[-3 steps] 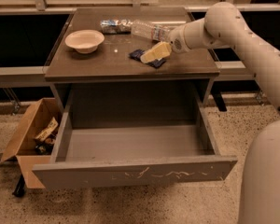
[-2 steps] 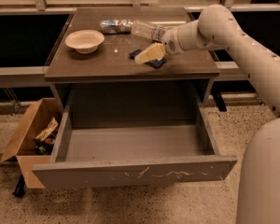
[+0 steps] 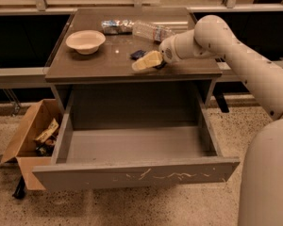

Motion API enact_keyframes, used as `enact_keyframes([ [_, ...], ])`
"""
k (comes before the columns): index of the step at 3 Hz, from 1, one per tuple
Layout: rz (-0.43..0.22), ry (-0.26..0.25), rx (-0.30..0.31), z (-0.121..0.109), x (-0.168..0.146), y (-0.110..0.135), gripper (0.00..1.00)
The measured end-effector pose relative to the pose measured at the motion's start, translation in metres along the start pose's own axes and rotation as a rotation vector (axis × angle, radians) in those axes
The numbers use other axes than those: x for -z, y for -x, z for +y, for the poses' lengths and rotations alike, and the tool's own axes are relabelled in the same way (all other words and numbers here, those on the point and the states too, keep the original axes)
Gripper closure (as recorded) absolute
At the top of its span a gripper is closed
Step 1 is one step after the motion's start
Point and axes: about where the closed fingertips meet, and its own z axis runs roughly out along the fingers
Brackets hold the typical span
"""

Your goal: Place rxbar blueberry into top drawer

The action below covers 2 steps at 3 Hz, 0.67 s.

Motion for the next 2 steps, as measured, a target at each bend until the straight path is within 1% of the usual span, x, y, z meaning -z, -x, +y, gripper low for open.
enact_keyframes([
  [1,-0.003,-0.01,-0.037,-0.0098,-0.0059,-0.014,0.18],
  [2,-0.003,-0.01,-0.037,-0.0097,-0.0034,-0.0098,0.41],
])
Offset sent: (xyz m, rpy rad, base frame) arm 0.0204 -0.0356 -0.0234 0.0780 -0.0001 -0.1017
